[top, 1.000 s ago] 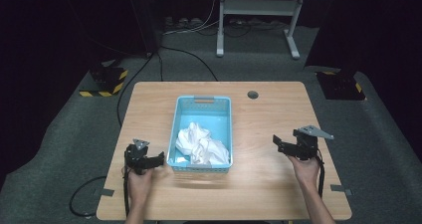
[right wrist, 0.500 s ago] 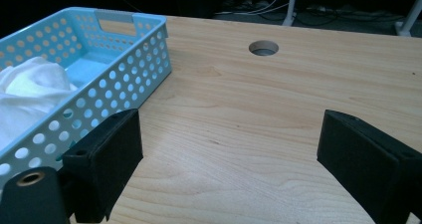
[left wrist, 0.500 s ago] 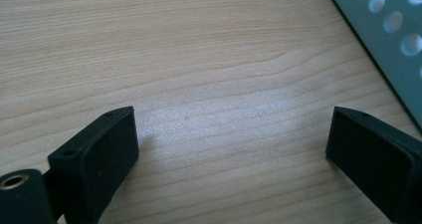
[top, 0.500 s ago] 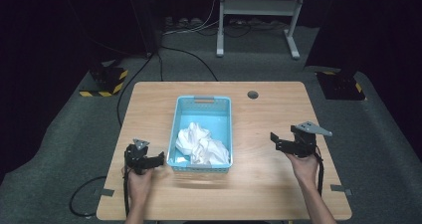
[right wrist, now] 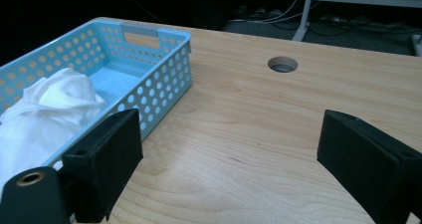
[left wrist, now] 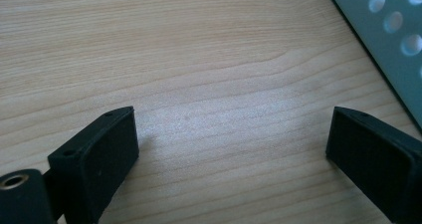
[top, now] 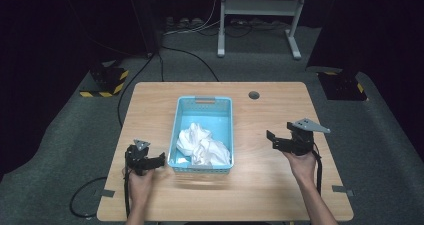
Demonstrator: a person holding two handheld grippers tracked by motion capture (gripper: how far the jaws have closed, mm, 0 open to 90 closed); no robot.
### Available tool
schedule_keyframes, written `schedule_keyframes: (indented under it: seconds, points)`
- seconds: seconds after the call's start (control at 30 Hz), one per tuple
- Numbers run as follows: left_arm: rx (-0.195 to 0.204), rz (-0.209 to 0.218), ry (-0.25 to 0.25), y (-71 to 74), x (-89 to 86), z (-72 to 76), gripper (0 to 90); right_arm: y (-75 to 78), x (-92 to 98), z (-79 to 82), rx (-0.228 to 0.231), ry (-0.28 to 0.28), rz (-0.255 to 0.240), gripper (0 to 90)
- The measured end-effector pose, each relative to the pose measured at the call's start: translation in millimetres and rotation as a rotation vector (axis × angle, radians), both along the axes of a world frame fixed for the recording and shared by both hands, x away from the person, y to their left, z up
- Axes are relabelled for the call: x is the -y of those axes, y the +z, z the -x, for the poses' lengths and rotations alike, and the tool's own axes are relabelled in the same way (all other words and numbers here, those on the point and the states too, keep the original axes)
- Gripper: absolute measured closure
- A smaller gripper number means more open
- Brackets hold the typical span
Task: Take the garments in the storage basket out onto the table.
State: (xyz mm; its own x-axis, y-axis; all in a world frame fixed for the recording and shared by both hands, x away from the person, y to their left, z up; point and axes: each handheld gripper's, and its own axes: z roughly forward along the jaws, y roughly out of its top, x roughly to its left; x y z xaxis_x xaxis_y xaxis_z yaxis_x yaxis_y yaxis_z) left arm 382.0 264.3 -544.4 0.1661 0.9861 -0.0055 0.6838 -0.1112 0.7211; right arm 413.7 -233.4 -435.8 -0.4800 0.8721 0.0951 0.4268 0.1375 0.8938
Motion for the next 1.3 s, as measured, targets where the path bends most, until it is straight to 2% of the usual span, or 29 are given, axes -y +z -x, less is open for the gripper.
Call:
schedule_keyframes:
  seconds: [0.5, 1.3]
  points:
    - [0.0, 0.0, 0.0, 0.0, 0.0, 0.0, 6.4, 15.2, -20.2, -3.2, 0.014, 0.055, -0.017, 11.4]
    - [0.0, 0.001, 0.0, 0.0, -0.1, 0.0, 6.4, 22.5, -44.8, -6.5, 0.011, 0.12, -0.013, 11.9]
